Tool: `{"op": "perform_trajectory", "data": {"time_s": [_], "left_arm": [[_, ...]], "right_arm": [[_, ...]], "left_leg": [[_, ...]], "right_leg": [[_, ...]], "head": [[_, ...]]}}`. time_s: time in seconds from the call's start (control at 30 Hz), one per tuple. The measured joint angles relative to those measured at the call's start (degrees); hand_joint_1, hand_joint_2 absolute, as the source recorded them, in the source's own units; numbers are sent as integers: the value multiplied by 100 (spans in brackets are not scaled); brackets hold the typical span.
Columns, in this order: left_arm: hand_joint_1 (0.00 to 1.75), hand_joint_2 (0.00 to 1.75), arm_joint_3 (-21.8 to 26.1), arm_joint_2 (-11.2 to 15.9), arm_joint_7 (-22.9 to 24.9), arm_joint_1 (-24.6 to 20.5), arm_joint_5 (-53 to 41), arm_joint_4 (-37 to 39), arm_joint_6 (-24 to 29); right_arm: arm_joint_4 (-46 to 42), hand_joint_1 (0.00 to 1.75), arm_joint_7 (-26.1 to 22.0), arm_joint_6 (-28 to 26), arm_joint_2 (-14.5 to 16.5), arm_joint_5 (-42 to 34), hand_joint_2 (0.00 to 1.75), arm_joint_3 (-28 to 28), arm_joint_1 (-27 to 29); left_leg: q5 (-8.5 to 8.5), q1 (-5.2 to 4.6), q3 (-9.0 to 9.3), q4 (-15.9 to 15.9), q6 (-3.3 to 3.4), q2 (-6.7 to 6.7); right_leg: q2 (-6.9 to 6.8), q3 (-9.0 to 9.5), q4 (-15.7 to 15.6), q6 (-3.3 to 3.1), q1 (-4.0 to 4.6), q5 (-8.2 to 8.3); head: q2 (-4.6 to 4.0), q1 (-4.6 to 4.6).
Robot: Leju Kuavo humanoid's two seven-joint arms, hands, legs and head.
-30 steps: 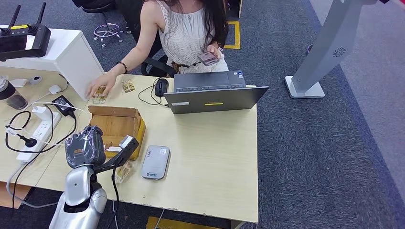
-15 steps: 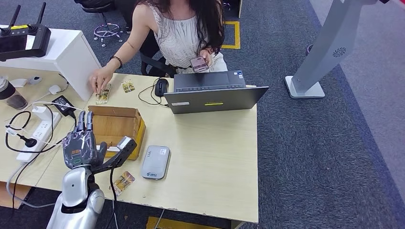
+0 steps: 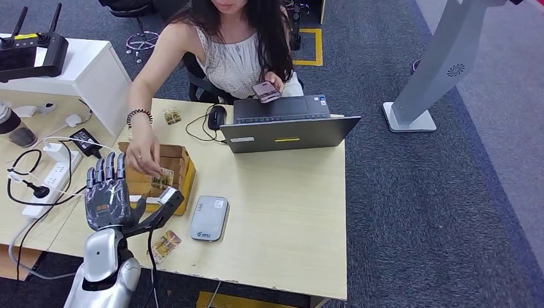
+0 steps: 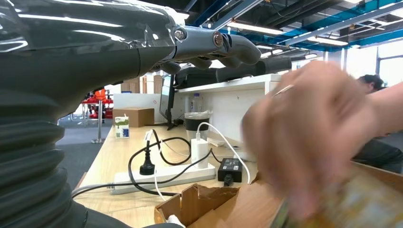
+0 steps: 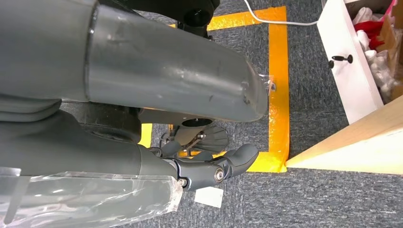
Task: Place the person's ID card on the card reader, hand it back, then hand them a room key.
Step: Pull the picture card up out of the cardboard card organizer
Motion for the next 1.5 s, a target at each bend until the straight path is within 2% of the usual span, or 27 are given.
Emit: {"op": "perform_trajectory", "data": {"time_s": [0.73,1.5], "left_arm": [[0,175,-45,-86,140,45,-3,201,-11],[0,175,-45,-128,22,115,20,463,-117]], "right_arm": [[-4,0,44,-2,1,100,0,-50,-2],[-4,0,78,21,2,242,0,-121,-1]], "left_leg": [[0,0,0,0,0,1],[0,0,0,0,0,0]], "right_leg": [[1,-2,0,0,0,0],[0,-1,0,0,0,0]], "head": [[0,-2],[0,-2]]}}
